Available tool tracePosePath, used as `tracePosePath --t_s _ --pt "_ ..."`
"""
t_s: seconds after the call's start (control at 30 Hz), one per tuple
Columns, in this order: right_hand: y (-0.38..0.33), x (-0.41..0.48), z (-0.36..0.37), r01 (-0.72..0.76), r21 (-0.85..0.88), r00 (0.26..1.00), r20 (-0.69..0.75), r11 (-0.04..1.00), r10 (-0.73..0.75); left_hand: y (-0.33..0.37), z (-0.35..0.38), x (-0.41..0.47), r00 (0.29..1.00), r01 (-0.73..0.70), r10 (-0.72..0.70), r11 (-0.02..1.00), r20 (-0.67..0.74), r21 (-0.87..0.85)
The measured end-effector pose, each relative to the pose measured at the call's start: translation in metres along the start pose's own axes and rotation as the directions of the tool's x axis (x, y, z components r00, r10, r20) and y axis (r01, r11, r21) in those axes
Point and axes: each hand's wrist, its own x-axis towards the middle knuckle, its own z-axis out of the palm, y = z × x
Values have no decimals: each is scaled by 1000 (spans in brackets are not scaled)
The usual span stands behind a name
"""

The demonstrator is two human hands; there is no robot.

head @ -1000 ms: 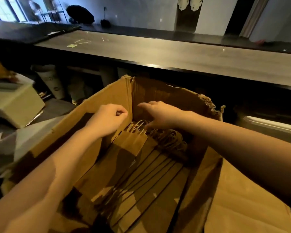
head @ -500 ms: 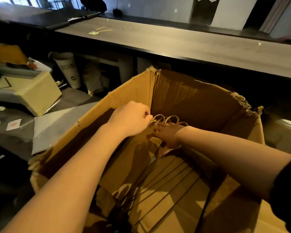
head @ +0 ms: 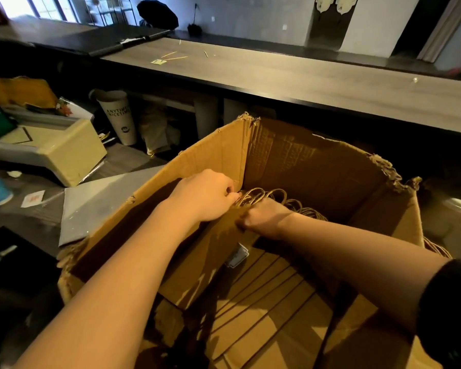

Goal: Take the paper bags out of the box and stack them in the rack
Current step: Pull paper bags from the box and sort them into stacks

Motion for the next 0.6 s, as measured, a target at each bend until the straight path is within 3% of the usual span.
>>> tracePosePath --t_s 0.1,0.23,0.4,0.5,0.6 --pt "16 -14 -19 7 -67 992 -128 998 -15 -5 -2 1 998 40 -41 999 53 11" --pt "37 -47 -40 81 37 916 -396 996 -59 -8 -4 1 994 59 -57 998 97 -17" --pt "59 -83 -44 11 -49 636 -771 999 -45 -5 -8 6 993 94 -85 989 80 -117" --pt "62 -89 -43 -112 -34 446 -895 993 19 1 -12 3 990 137 -126 953 56 -269" --pt "61 -91 -45 -185 65 264 -958 981 113 2 -13 0 982 185 -184 856 50 -483"
